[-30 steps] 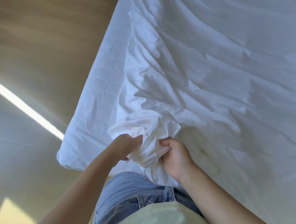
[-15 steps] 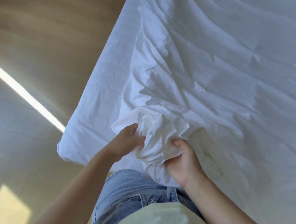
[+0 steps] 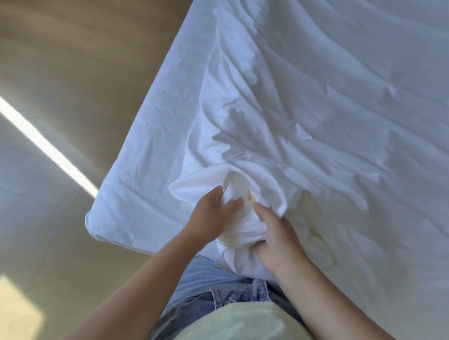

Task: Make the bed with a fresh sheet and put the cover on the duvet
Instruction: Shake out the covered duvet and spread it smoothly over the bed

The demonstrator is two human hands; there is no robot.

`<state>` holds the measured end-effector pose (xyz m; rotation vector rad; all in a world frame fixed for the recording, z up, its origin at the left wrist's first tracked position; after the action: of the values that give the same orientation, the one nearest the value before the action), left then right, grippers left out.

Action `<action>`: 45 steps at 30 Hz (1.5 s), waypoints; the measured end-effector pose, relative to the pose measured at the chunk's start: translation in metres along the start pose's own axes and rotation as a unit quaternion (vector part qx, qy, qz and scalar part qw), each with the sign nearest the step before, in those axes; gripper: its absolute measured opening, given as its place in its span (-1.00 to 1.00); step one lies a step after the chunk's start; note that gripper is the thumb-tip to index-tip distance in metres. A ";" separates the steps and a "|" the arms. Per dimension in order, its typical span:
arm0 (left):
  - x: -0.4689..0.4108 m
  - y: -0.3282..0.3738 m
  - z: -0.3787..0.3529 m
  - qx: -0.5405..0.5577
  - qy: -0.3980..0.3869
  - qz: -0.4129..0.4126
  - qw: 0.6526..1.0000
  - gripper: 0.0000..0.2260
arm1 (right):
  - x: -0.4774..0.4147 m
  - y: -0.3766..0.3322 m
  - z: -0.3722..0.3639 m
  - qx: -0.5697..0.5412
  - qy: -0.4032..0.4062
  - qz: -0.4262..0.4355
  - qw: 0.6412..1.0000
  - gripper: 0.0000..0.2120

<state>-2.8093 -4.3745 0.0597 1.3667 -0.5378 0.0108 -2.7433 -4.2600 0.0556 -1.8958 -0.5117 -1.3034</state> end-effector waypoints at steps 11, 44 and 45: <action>0.005 -0.010 0.015 -0.146 -0.218 -0.057 0.963 -0.69 | 0.012 0.022 -0.006 -0.020 -0.054 -0.114 0.992 -0.75; 0.040 -0.092 0.109 -0.046 -0.267 0.329 0.905 -0.67 | 0.017 0.102 0.003 0.110 0.078 -0.104 0.985 -0.86; 0.041 -0.090 0.109 -0.115 -0.307 0.308 0.893 -0.80 | 0.019 0.104 0.004 0.116 0.077 -0.107 0.985 -0.89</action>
<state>-2.7843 -4.5075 0.0027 0.8992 -1.4480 0.0309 -2.6616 -4.3236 0.0340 -1.5685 -0.7669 -1.4466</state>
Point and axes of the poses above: each hand's wrist, its own x-axis away from the middle knuckle, its own z-axis out of the back of the hand, y = z × x, the point moved 10 cm from there along -x, towards the middle knuckle, and after that the axes turned 12 degrees about -z, right-handed, at the moved point
